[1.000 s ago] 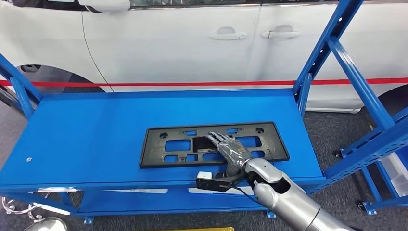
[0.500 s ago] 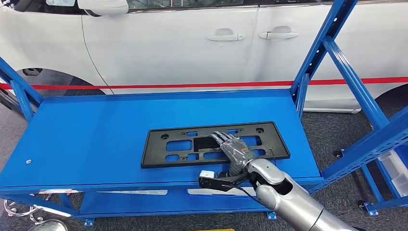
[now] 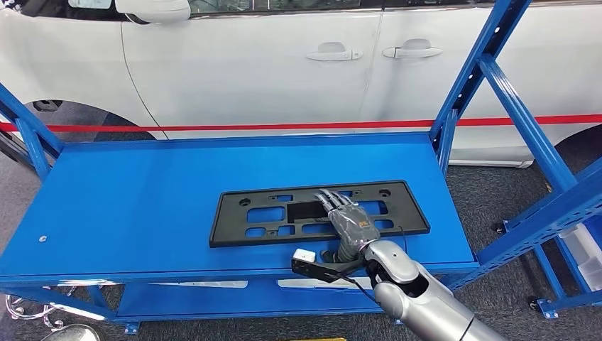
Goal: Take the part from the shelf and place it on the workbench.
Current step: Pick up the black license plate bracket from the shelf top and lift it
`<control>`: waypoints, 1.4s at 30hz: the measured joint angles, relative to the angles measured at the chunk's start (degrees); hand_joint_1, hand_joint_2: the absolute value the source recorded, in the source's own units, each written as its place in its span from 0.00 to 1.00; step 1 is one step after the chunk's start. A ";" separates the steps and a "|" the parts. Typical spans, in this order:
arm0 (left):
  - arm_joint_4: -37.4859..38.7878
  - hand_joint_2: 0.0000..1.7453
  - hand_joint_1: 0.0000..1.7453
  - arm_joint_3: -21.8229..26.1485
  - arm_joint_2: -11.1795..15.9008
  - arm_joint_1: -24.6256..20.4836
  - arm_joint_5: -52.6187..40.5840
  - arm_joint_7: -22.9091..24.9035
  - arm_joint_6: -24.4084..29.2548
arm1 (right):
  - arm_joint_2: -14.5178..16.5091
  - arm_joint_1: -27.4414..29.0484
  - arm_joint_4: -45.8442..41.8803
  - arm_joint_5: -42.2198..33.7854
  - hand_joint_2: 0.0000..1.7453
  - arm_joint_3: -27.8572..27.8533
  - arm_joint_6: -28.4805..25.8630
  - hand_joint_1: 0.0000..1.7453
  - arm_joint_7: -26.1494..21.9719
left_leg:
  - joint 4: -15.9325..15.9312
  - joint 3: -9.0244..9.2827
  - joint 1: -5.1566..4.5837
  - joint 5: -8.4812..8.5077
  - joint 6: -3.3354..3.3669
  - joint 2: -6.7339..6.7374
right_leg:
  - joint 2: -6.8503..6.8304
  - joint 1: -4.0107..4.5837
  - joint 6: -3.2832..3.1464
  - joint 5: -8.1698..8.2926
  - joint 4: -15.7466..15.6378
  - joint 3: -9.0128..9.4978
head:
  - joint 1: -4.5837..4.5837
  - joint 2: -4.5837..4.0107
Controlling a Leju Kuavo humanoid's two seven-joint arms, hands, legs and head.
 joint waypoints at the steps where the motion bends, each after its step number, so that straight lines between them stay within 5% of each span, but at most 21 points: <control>1: 0.00 0.00 0.00 0.01 -0.04 -0.01 -0.19 0.02 0.03 | 0.46 0.01 0.11 0.32 1.00 -0.39 -0.69 0.00 0.37 | 0.00 0.00 0.00 0.00 0.00 0.00 | 0.00 0.00 0.00 0.00 0.00 0.00 | 0.01 0.00; 10: 0.00 0.00 0.00 0.01 -0.38 -0.25 -1.29 -0.06 -0.09 | 5.01 -1.44 3.39 1.31 1.00 -3.25 -2.85 0.00 1.00 | 0.00 0.00 0.01 0.00 0.00 -0.01 | 0.00 0.01 0.00 0.00 0.01 -0.01 | 0.01 0.00; 12: 0.00 0.00 0.00 0.01 -0.40 -0.44 -1.44 -0.09 -0.24 | 5.73 -1.60 4.14 1.62 1.00 -3.36 -3.18 0.09 0.65 | 0.00 0.02 0.01 0.00 0.00 -0.01 | -0.01 0.02 0.00 0.00 0.01 -0.01 | 0.01 0.00; 16: 0.00 0.00 0.00 0.01 -0.40 -0.70 -1.45 -0.08 -0.35 | 6.61 -1.60 5.12 1.44 1.00 -3.38 -4.17 0.94 -0.29 | 0.00 0.05 0.01 0.00 0.00 -0.01 | -0.01 0.01 0.00 0.00 0.01 -0.01 | 0.00 -0.01; 17: 0.00 0.00 0.00 0.01 -0.40 -0.74 -1.45 -0.07 -0.35 | 6.74 -1.58 5.30 1.32 1.00 -3.38 -4.39 1.00 -0.47 | 0.00 0.05 0.01 0.00 0.00 -0.01 | -0.01 0.01 0.00 0.00 0.01 -0.02 | 0.00 -0.01; 38: 0.00 0.00 0.00 0.19 -0.13 -0.84 -1.45 -0.15 -1.33 | 5.25 2.88 2.12 1.01 1.00 -3.69 -6.96 1.00 -3.70 | 0.00 0.13 0.01 -0.10 -0.11 0.11 | 0.11 0.03 0.00 0.00 -0.04 0.07 | 0.01 -0.01; 42: 0.00 1.00 0.00 0.63 0.10 -0.77 -1.17 -0.01 -1.64 | 4.17 4.13 0.22 1.99 1.00 -3.68 -6.98 1.00 -4.16 | 0.00 0.13 0.01 -0.10 -0.11 0.10 | 0.09 0.03 0.00 0.00 -0.04 0.07 | 0.01 0.00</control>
